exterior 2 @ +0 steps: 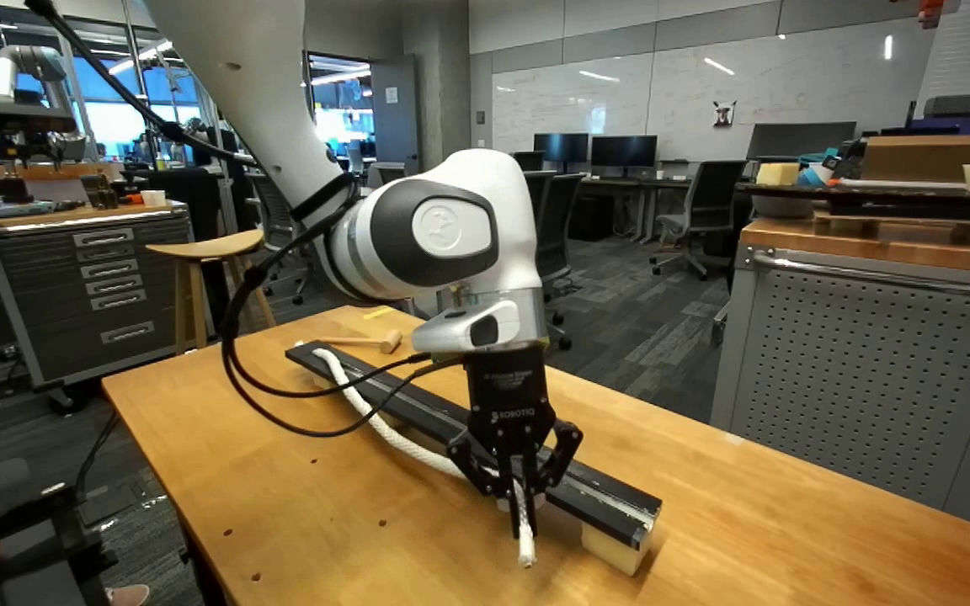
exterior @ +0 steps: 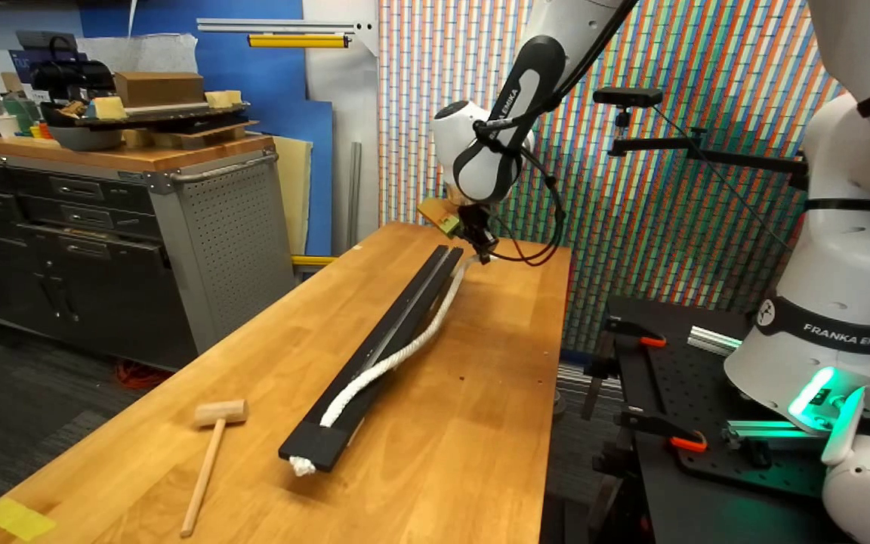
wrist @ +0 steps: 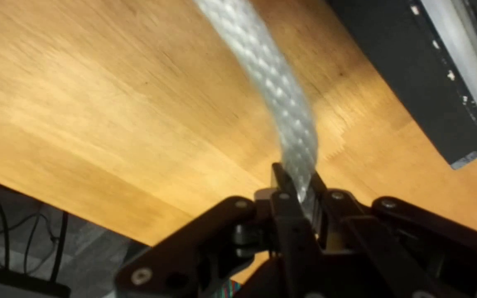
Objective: Align the rope with the black object.
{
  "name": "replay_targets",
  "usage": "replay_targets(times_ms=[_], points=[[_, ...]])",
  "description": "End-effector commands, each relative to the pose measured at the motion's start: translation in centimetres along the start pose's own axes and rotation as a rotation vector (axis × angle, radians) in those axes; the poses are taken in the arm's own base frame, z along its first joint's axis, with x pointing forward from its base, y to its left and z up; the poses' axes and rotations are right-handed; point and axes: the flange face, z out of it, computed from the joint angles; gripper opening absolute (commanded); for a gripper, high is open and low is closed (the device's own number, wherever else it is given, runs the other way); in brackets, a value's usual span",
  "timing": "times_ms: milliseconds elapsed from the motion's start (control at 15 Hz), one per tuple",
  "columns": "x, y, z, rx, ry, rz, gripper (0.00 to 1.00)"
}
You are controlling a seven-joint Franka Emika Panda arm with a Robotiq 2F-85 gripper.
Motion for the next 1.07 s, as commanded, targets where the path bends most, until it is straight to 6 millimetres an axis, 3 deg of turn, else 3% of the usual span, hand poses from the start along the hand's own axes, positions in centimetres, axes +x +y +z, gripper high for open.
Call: replay_targets(times_ms=[0, 333, 733, 1000], points=[[0.2, -2.6, -3.4, 0.053, 0.183, -0.087, 0.03], [0.0, -5.6, -6.7, 0.159, 0.381, -0.219, 0.03], [-4.9, -6.7, -7.9, 0.285, 0.426, -0.393, 0.03], [-6.8, -7.5, -7.4, 0.326, 0.468, -0.452, 0.03]])
